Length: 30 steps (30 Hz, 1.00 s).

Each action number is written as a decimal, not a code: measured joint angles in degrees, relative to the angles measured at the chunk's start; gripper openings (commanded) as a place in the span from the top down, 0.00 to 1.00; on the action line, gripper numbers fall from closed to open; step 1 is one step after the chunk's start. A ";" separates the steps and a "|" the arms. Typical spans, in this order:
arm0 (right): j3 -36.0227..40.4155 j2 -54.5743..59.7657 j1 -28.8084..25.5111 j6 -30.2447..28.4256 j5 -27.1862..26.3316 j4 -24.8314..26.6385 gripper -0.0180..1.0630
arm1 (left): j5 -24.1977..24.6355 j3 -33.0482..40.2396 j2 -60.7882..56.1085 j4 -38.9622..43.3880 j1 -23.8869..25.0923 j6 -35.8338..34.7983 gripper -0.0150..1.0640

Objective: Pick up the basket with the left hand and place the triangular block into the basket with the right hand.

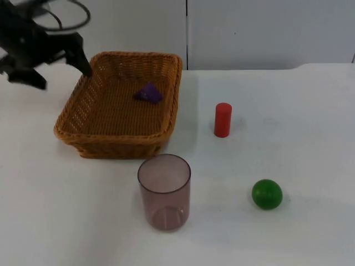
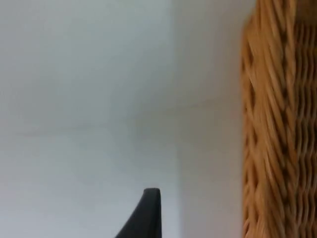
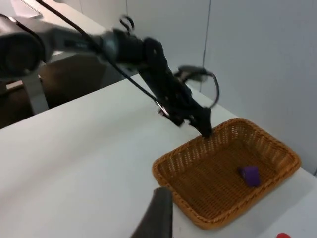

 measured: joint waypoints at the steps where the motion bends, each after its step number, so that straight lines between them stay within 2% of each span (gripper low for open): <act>1: 0.00 0.00 0.00 0.00 -0.13 -0.38 0.26 | 1.05 0.14 -1.69 2.78 0.15 -1.96 0.13; 3: 0.00 0.00 0.00 0.00 -0.26 -1.06 0.26 | 1.76 1.02 -3.83 5.06 0.44 -3.29 0.13; 5: 0.00 0.00 0.00 0.00 -0.48 -1.83 0.26 | 2.49 4.62 -8.26 7.13 0.47 -4.46 0.13; 7: 0.00 0.00 0.00 0.00 -0.57 -2.10 0.26 | 1.82 11.34 -13.74 7.30 0.47 -5.03 0.13; 8: 0.00 0.00 0.00 0.00 -0.57 -2.10 0.26 | 1.82 11.34 -13.74 7.30 0.47 -5.03 0.13; 12: 0.00 -0.10 0.00 0.00 -0.63 -2.43 0.26 | -4.11 28.19 -27.01 7.46 0.47 -5.29 0.13; 13: 0.00 -0.10 0.00 0.00 -0.63 -2.43 0.26 | -4.11 28.19 -27.01 7.46 0.47 -5.29 0.13; 16: 0.00 -1.68 0.00 1.07 -0.63 -2.43 0.26 | -8.98 41.72 -41.33 7.46 0.47 -4.48 0.13; 18: 0.13 -2.42 0.00 1.76 -0.63 -2.43 0.26 | -9.89 44.55 -45.86 7.46 0.47 -4.35 0.13; 21: 2.16 -6.25 0.00 2.25 -0.72 -2.43 0.26 | -11.14 52.94 -58.63 7.09 0.47 -3.31 0.13; 23: 3.30 -7.50 0.00 2.55 -0.72 -2.43 0.26 | -11.14 54.80 -62.25 7.09 0.47 -3.15 0.13; 25: 6.18 -10.64 0.00 3.47 -0.72 -2.43 0.26 | -10.76 58.27 -70.63 7.09 0.47 -2.93 0.13; 29: 12.15 -17.29 0.00 4.46 -0.72 -2.43 0.26 | -6.99 60.94 -85.68 6.95 0.47 -2.93 0.13; 30: 12.15 -17.29 0.00 4.46 -0.72 -2.43 0.26 | -6.99 60.94 -85.68 6.95 0.47 -2.93 0.13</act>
